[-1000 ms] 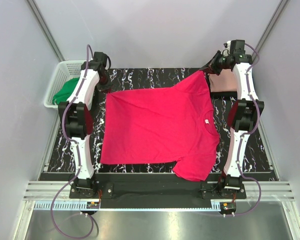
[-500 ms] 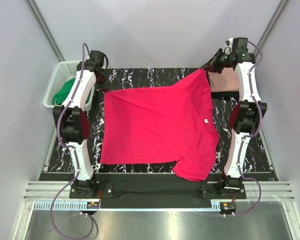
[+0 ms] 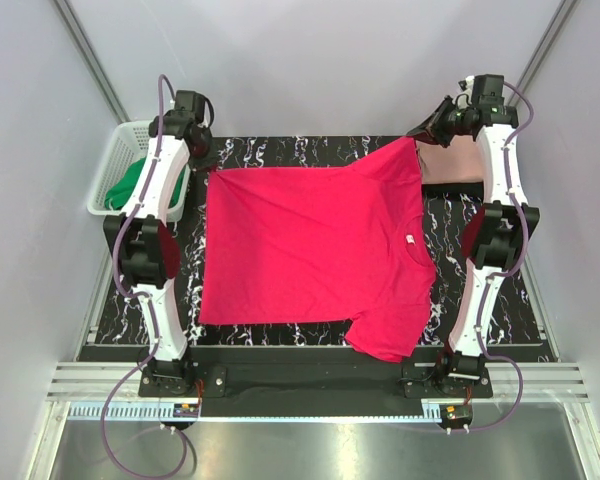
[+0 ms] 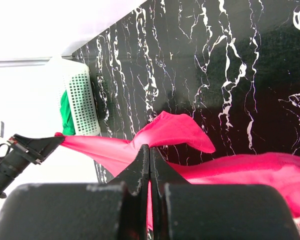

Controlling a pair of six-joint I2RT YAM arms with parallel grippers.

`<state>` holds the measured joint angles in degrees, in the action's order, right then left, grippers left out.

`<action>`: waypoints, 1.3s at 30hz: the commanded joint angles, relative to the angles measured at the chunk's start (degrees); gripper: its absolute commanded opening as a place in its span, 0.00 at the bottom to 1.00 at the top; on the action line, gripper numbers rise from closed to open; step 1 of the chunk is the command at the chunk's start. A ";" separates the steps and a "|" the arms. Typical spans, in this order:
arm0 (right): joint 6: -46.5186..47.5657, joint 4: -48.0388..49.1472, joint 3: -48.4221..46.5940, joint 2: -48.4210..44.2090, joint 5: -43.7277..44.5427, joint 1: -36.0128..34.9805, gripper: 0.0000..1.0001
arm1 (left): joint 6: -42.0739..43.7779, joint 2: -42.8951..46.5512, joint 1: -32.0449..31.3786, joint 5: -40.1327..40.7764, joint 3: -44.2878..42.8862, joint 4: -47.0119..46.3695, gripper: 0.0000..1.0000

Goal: Fold and stack the t-shirts
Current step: Fold the tshirt

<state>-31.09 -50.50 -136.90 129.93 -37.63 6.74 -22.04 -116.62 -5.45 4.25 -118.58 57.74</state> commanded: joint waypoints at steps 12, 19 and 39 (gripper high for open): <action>-0.46 1.37 -2.58 -1.96 -2.63 0.46 0.00 | -1.42 -2.03 0.62 -0.73 -2.44 -0.08 0.00; -0.37 1.46 -1.09 -3.19 -2.63 0.46 0.00 | -1.42 -1.07 0.62 -0.38 -1.56 -0.08 0.00; 1.12 2.69 8.57 -9.60 -1.13 -1.47 0.00 | 0.77 4.03 0.53 -3.81 5.47 0.01 0.00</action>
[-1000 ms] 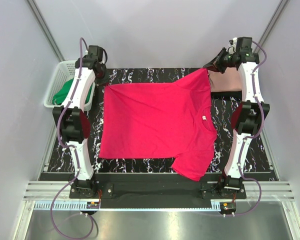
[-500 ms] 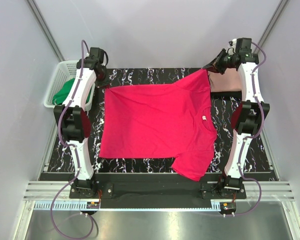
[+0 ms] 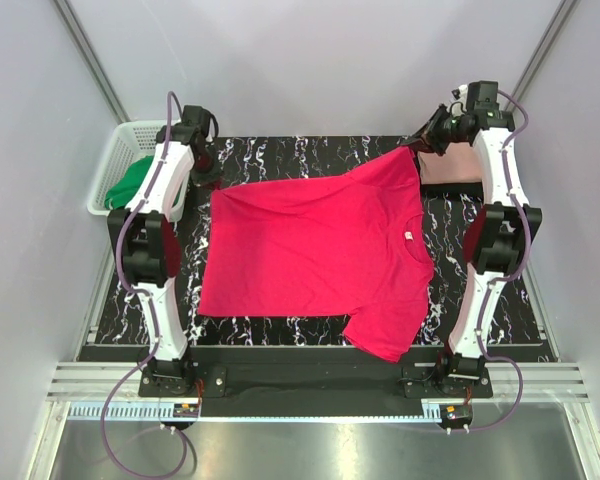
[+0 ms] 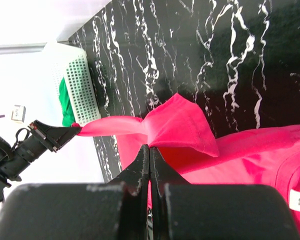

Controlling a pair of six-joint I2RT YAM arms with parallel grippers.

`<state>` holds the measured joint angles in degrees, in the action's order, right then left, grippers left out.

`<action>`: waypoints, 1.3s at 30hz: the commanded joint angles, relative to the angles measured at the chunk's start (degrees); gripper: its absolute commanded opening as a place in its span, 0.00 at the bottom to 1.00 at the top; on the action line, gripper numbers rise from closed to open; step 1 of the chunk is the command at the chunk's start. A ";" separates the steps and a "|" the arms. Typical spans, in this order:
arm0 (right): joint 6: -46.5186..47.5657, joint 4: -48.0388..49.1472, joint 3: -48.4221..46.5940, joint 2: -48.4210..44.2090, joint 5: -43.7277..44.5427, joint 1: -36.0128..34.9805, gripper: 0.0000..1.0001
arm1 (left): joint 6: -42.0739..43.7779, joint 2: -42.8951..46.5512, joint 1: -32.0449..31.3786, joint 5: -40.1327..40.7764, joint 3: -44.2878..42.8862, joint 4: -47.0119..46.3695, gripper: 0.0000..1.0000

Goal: Fold and stack the t-shirts
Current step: Fold the tshirt

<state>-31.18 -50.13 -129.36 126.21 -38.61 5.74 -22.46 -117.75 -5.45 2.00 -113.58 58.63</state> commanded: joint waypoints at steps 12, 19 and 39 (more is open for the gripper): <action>1.21 7.41 17.63 -16.78 0.12 -0.46 0.00 | 2.86 8.42 0.53 -3.13 5.21 -1.06 0.00; 0.51 10.40 25.21 -21.18 -0.41 -0.46 0.00 | 3.21 8.86 0.44 -4.28 9.25 -1.06 0.00; 1.30 12.34 41.64 -29.70 0.73 -1.17 0.00 | 5.93 8.86 -0.87 -4.37 15.83 -0.98 0.00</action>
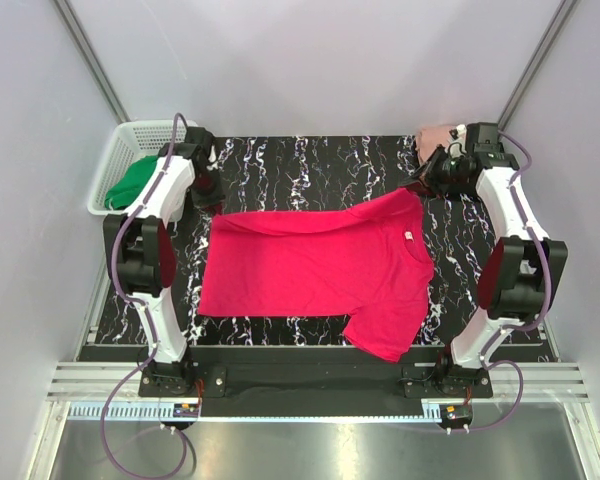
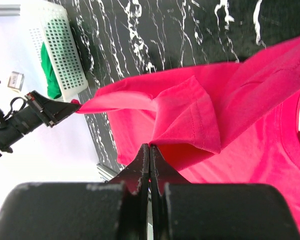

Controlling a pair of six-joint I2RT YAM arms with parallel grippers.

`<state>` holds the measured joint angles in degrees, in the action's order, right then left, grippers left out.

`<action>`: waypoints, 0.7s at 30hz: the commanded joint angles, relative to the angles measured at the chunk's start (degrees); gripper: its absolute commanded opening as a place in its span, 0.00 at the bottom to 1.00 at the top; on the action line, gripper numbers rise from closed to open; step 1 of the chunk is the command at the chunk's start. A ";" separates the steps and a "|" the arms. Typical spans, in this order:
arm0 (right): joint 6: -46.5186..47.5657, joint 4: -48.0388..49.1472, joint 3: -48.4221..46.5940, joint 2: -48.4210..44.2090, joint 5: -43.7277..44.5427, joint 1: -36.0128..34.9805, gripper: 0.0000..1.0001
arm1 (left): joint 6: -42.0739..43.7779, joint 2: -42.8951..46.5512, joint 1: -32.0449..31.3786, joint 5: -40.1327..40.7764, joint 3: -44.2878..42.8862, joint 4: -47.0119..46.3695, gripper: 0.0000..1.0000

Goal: Fold and stack the t-shirts
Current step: Fold the tshirt

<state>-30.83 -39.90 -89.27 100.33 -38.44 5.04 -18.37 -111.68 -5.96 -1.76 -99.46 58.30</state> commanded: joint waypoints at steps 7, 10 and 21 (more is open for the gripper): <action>0.86 2.63 7.00 -7.34 1.52 -0.82 0.00 | 1.50 5.59 -0.63 -2.63 7.00 -3.20 0.00; 0.95 2.63 9.72 -9.10 2.05 -0.82 0.00 | 1.06 6.56 -1.07 -3.34 8.23 -3.46 0.00; 0.77 1.93 17.46 -13.50 3.63 -0.91 0.00 | 1.67 8.93 -1.43 -4.04 13.24 -3.72 0.00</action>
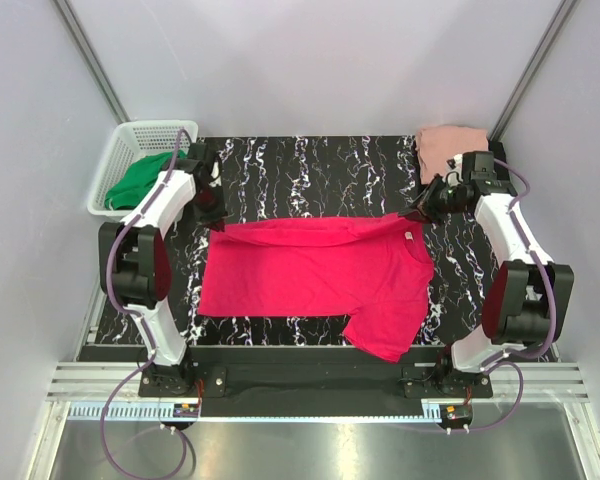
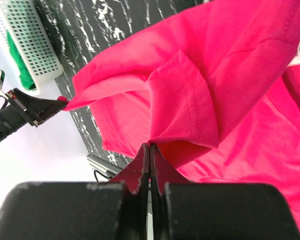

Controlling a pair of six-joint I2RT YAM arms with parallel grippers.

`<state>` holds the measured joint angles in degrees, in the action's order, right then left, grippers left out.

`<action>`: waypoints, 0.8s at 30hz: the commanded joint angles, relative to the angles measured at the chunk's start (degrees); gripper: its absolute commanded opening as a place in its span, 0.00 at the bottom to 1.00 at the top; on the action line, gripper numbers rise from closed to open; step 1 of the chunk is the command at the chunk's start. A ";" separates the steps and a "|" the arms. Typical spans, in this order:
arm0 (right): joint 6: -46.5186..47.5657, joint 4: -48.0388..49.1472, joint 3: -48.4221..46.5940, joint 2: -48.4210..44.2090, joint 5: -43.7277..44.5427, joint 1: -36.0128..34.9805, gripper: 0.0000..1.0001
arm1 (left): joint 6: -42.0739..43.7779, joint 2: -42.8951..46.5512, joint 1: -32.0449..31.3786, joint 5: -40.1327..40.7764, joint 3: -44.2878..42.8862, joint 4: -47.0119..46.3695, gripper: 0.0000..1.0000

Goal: Fold and stack the t-shirts
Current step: Fold the tshirt

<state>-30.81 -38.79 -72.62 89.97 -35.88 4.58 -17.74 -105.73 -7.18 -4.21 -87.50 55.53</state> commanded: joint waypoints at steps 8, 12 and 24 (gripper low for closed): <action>1.63 -2.08 3.80 -4.02 2.83 -0.54 0.00 | 1.48 2.90 -0.47 -1.59 4.71 -0.86 0.00; 2.33 -2.87 5.29 -4.80 3.18 -0.54 0.00 | 1.30 3.34 -0.55 -1.07 5.50 -0.86 0.00; 3.73 -4.54 8.73 -7.71 3.71 -0.54 0.00 | -0.01 3.52 -0.64 3.94 5.24 0.02 0.00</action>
<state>-28.73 -43.27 -63.53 84.16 -32.56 4.49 -16.99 -105.14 -7.57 -2.61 -81.71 55.66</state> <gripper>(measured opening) 0.011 0.095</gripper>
